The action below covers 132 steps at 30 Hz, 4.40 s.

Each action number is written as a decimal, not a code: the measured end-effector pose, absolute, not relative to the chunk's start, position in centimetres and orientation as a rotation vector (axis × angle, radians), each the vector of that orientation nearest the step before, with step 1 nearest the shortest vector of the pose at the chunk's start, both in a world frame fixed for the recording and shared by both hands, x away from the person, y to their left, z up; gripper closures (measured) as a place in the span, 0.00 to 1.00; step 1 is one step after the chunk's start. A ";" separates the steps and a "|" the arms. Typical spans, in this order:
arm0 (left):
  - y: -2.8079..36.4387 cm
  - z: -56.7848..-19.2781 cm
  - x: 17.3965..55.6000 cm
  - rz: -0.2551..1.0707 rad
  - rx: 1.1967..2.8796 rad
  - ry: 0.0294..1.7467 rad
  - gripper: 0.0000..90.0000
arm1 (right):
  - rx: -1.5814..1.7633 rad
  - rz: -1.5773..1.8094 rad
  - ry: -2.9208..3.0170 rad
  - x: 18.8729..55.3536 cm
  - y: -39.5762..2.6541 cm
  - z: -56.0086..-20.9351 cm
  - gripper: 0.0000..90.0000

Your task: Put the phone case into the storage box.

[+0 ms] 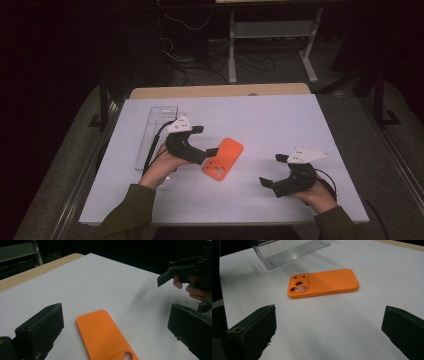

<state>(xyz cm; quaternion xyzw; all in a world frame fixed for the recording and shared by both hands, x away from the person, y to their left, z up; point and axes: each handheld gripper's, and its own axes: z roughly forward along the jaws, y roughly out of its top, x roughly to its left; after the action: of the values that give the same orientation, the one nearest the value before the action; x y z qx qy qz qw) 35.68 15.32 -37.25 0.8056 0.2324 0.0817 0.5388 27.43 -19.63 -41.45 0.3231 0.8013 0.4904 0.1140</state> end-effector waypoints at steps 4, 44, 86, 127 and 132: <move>14.9 -37.3 36.0 0.192 1.914 0.551 0.00 | 0.950 1.443 2.346 27.5 -19.7 -41.4 0.00; 10.5 -38.4 38.9 0.269 1.958 0.567 0.16 | 0.944 1.448 2.343 27.5 -19.7 -41.4 0.00; 9.4 -43.8 43.2 0.343 2.164 0.845 1.00 | 0.954 1.458 2.337 27.4 -19.8 -41.3 0.00; 5.6 -45.2 40.6 0.093 2.226 0.666 1.00 | 0.953 1.463 2.335 27.4 -19.8 -41.3 0.00; 5.0 -45.1 40.0 0.091 2.231 0.642 1.00 | 0.954 1.463 2.336 27.4 -19.8 -41.3 0.00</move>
<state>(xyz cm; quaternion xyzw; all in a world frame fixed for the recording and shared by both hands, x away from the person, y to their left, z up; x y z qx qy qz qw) 39.98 4.97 -45.13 0.8811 0.2535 0.0360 0.3976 27.41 -19.81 -41.31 0.3249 0.7959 0.4983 0.1124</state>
